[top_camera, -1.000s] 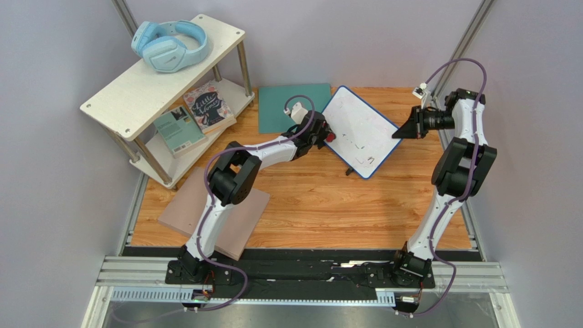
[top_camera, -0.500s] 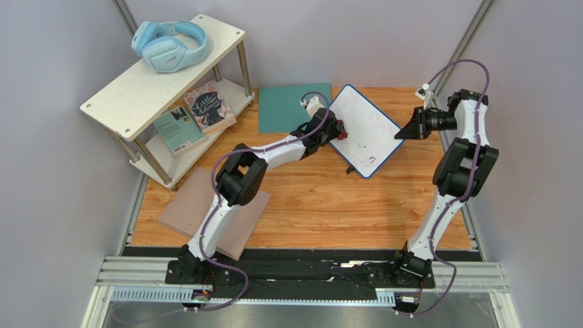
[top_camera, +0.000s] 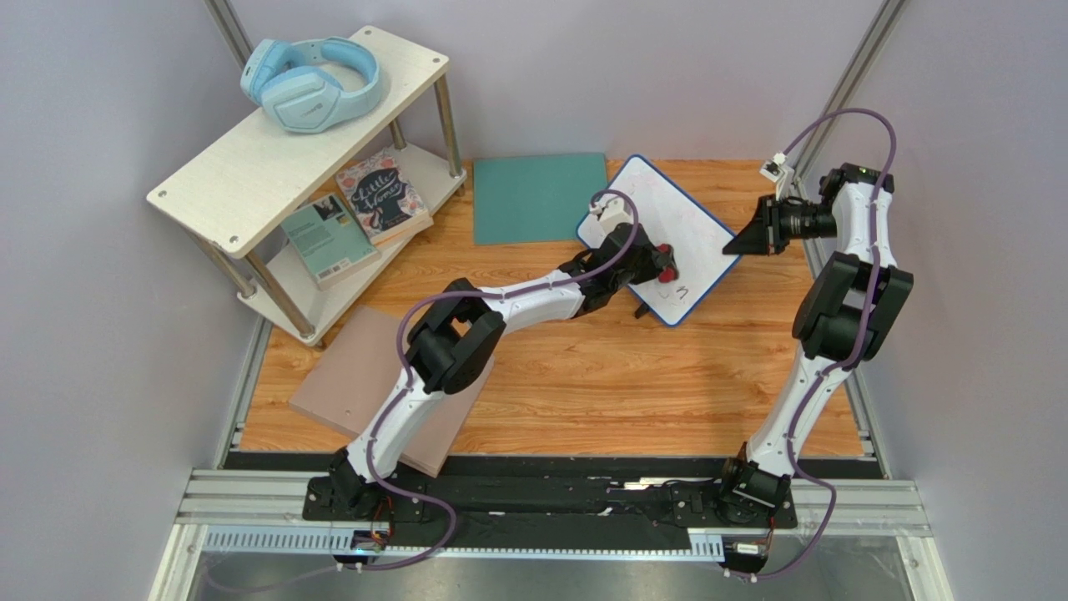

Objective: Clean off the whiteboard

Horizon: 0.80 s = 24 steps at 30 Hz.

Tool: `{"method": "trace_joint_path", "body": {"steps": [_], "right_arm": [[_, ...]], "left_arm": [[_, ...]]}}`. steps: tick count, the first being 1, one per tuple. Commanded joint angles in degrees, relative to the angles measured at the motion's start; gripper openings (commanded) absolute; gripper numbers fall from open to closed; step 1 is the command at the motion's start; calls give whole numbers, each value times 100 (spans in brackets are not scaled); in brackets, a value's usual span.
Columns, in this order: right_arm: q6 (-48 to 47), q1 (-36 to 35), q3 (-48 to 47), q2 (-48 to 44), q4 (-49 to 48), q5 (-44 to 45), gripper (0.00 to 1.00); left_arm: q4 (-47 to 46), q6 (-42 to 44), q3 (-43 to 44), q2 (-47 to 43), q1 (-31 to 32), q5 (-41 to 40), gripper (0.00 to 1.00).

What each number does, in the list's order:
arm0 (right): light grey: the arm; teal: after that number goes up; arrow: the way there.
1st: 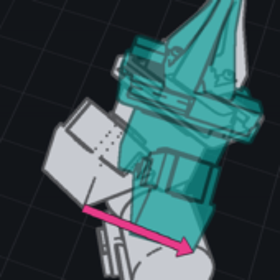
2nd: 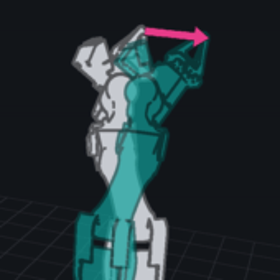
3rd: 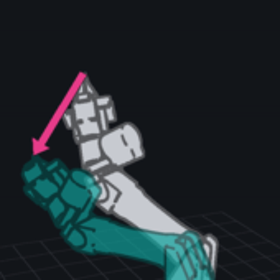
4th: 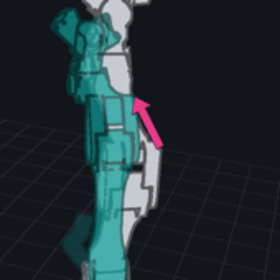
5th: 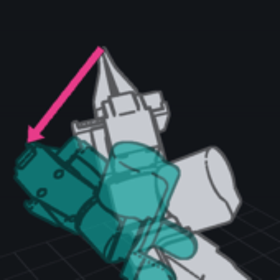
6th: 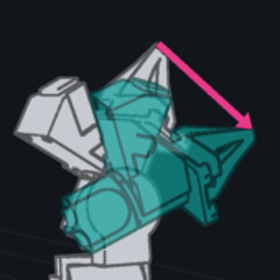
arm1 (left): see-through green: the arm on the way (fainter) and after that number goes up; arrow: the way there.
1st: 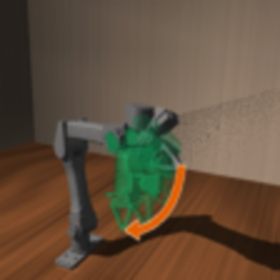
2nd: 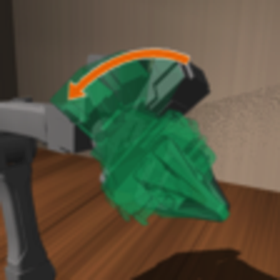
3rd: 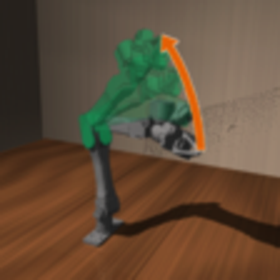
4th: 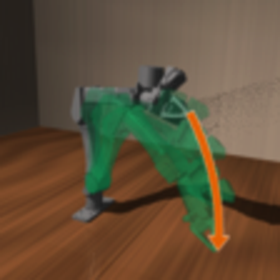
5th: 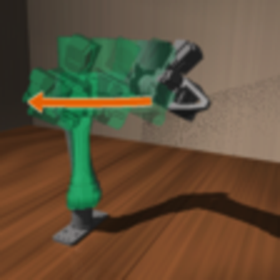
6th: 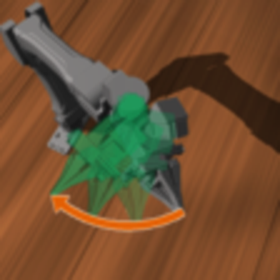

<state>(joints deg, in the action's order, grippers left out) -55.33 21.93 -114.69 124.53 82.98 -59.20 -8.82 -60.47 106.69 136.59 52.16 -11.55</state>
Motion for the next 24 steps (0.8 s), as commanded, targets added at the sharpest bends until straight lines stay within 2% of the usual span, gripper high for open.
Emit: {"method": "trace_joint_path", "body": {"steps": [1, 7, 12, 16, 24], "right_arm": [[-1147, -339, -88, -87, 1238, 365, 0], [-1129, -330, -132, -87, 1238, 365, 0], [-1129, -330, -115, -96, 1238, 356, 0], [-1147, -330, -53, -104, 1238, 391, 0], [-1164, -339, -44, -113, 1238, 392, 0]], "left_arm": [[566, 176, 53, 429, 557, 680, 0], [697, 35, 159, 614, 769, 725, 0], [513, 105, -166, 395, 752, 461, 0], [478, 754, -131, 70, 559, 444, 0], [408, 3221, -105, -1134, 216, 355, 0]]}}
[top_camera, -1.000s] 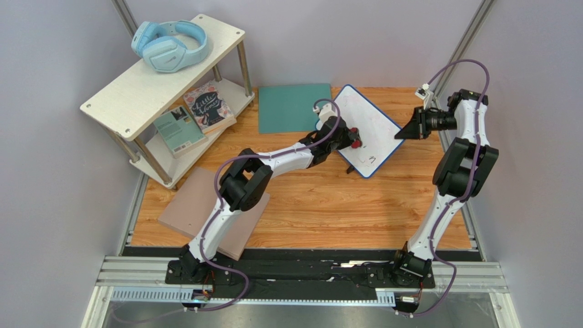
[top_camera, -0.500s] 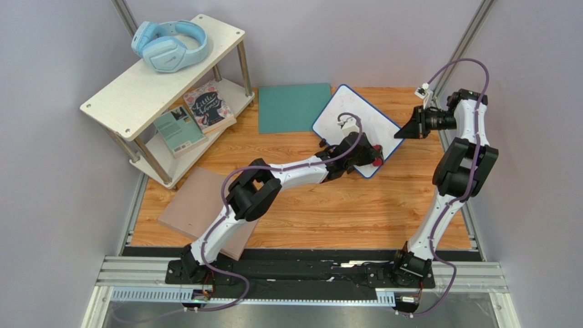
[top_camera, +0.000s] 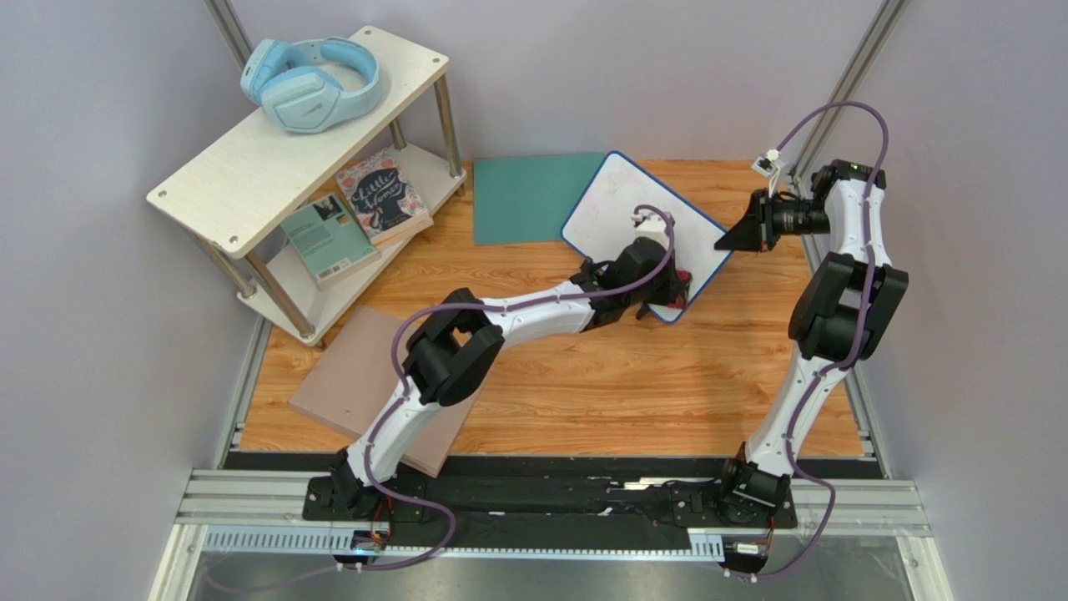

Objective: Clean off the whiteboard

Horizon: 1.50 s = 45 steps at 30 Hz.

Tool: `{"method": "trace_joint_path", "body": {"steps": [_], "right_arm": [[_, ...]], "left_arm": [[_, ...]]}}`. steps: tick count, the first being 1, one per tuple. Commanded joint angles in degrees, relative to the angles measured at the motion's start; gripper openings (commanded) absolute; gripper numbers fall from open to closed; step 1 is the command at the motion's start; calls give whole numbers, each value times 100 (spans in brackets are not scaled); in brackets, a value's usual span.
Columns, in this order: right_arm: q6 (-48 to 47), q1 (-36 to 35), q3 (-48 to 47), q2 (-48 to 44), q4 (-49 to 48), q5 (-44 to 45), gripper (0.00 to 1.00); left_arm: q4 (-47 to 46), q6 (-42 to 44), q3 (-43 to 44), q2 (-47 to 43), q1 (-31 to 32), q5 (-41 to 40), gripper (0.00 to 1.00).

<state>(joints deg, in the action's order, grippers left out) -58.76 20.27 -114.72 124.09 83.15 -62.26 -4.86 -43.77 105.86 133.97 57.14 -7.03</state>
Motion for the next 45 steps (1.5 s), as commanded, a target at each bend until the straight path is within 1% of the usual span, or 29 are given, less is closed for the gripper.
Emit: {"method": "trace_joint_path", "body": {"steps": [1, 4, 5, 6, 8, 9, 10, 12, 13, 15, 16, 18, 20, 23, 25, 27, 31, 33, 35, 38, 45], "right_arm": [[-830, -164, -51, -61, 1221, 689, 0], [-821, -164, -68, -61, 1221, 706, 0], [-812, -164, -77, -52, 1221, 715, 0], [-795, -164, -86, -52, 1221, 724, 0], [-795, -164, -112, -34, 1221, 750, 0], [-760, -164, -130, -34, 1221, 759, 0], [-751, -164, -165, -26, 1229, 777, 0], [-733, -164, -200, -34, 1221, 803, 0], [-707, -173, -226, -34, 1229, 829, 0], [-689, -164, -270, -26, 1229, 864, 0], [-689, -173, -271, -34, 1229, 882, 0], [-680, -173, -271, -34, 1229, 882, 0], [-680, -164, -262, -34, 1229, 873, 0], [-680, -173, -253, -17, 1229, 882, 0], [-680, -173, -253, -8, 1229, 891, 0], [-680, -173, -253, 1, 1221, 891, 0], [-689, -181, -253, 18, 1221, 917, 0], [-707, -173, -236, 36, 1230, 917, 0], [-715, -173, -227, 45, 1229, 935, 0], [-742, -182, -200, 54, 1229, 970, 0], [-751, -173, -253, 89, 1229, 979, 0]], "left_arm": [[-6, 1738, -31, -977, -361, -62, 0], [-76, 2214, -66, -1250, -572, 664, 0], [-67, 2293, -66, -1346, -616, 772, 0], [-33, 2581, -75, -1391, -643, 790, 0], [134, 3108, -75, -1461, -678, 564, 0], [204, 3807, -40, -1444, -670, 466, 0], [344, 4241, -13, -1427, -678, 335, 0], [451, 4892, -13, -1321, -670, 211, 0], [460, 5461, -22, -1251, -670, 115, 0], [469, 5991, -162, -1207, -626, 114, 0], [356, 6481, -241, -1181, -591, 70, 0], [136, 6976, -522, -1163, -468, -114, 0], [-399, 7485, -881, -1128, -406, -325, 0], [-1041, 8004, -1321, -1145, -380, -19, 0], [-1523, 8243, -1445, -1084, -327, 26, 0], [-1754, 8541, -1499, -996, -301, 43, 0], [-2150, 8780, -1437, -724, -300, 341, 0], [-2107, 8806, -1236, -610, -309, 491, 0], [-1852, 8780, -947, -443, -335, 772, 0], [-1571, 8719, -665, -267, -353, 975, 0], [-1675, 8368, -979, -380, -336, 1651, 0]]}}
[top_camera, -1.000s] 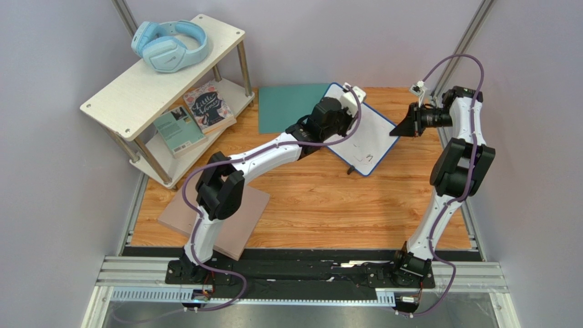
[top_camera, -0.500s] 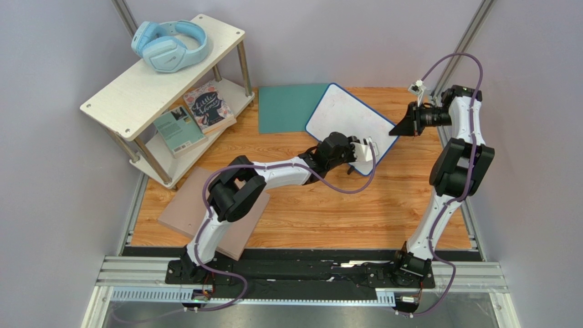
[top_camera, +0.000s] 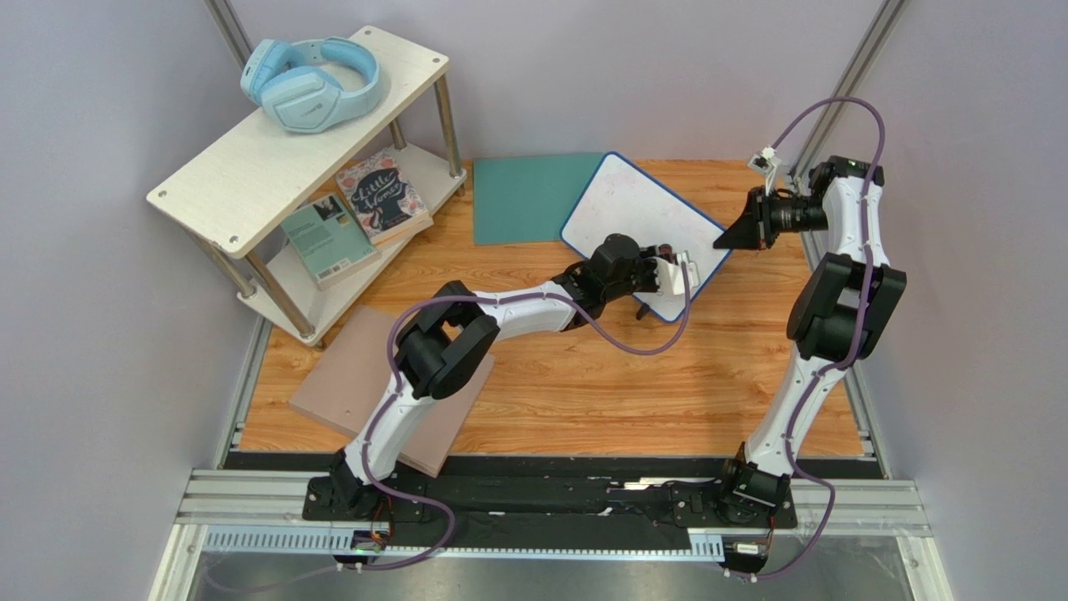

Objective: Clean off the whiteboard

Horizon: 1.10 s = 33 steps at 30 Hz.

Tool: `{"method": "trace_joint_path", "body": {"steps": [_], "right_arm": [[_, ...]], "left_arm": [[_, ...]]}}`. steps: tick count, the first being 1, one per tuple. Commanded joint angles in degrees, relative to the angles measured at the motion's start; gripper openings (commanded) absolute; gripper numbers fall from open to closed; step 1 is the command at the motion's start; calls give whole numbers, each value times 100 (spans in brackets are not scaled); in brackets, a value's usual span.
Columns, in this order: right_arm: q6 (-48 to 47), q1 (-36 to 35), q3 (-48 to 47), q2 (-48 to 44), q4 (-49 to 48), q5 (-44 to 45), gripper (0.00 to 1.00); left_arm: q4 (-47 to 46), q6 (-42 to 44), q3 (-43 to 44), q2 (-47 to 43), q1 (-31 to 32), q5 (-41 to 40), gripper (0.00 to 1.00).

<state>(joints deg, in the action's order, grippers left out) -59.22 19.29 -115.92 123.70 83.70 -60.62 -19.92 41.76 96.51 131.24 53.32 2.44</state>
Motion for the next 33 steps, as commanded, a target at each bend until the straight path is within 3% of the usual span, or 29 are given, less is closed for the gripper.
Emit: {"method": "trace_joint_path", "body": {"steps": [1, 9, 17, 22, 33], "right_arm": [[-705, -74, -141, 128, 1166, 806, 0], [-670, -74, -185, 137, 1175, 780, 0], [-652, -83, -185, 102, 1175, 771, 0], [-661, -83, -177, 111, 1175, 789, 0], [-661, -101, -159, 128, 1175, 806, 0]], "left_arm": [[-222, -238, -88, -151, 56, 819, 0], [-214, -247, -466, -318, 135, 1566, 0], [435, 244, -168, -204, 196, 1971, 0], [815, 509, 157, 24, 223, 1585, 0], [279, -536, 1203, 507, 214, 4, 0]]}}
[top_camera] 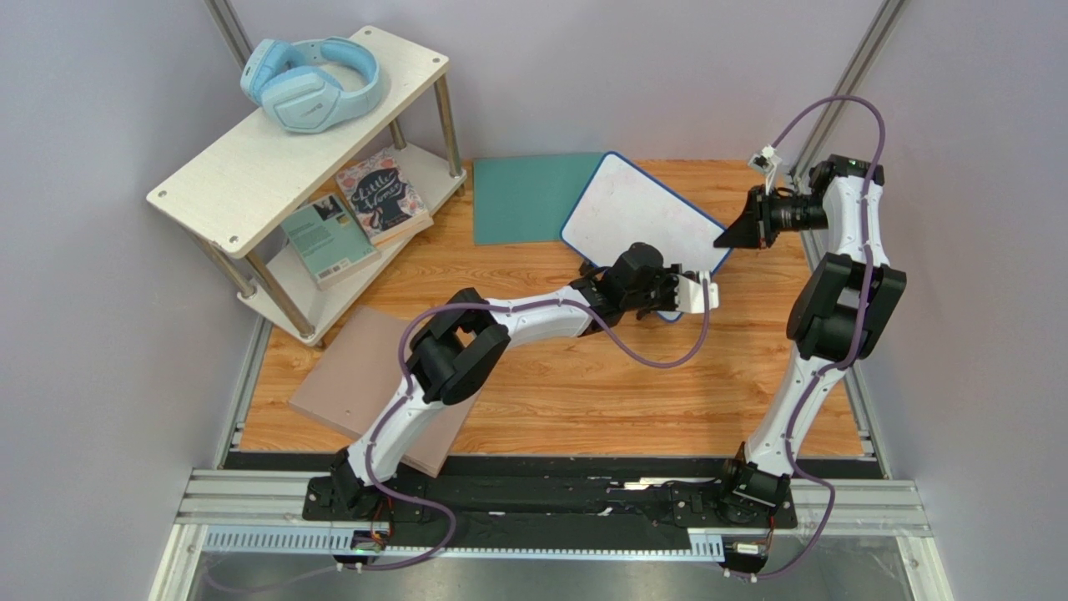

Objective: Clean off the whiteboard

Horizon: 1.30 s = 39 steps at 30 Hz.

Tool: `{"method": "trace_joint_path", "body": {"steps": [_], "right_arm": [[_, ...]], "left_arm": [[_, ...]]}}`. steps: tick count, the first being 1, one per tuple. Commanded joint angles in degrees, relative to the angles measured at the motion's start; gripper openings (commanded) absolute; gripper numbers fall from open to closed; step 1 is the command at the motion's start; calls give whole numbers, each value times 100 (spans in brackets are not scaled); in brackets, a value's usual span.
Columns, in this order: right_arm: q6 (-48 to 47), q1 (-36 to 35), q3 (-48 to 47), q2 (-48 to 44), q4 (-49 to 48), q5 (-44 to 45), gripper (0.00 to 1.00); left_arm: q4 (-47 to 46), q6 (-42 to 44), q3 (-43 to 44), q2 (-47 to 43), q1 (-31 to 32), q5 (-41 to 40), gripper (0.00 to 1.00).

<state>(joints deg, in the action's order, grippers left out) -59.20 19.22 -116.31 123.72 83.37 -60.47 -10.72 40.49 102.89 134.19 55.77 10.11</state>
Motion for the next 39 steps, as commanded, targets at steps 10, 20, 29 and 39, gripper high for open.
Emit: {"method": "trace_joint_path", "body": {"steps": [10, 20, 29, 39], "right_arm": [[-672, -94, -120, 135, 1208, 800, 0], [-663, -103, -120, 135, 1208, 791, 0], [-654, -103, -102, 126, 1208, 773, 0], [-654, -103, -129, 152, 1199, 791, 0]], "left_arm": [[149, 3, 636, 195, 153, 35, 0], [826, 328, 583, 178, 408, 711, 0], [520, 188, 609, 265, 400, 161, 0], [-378, 38, 688, 503, 49, -1185, 0]]}}
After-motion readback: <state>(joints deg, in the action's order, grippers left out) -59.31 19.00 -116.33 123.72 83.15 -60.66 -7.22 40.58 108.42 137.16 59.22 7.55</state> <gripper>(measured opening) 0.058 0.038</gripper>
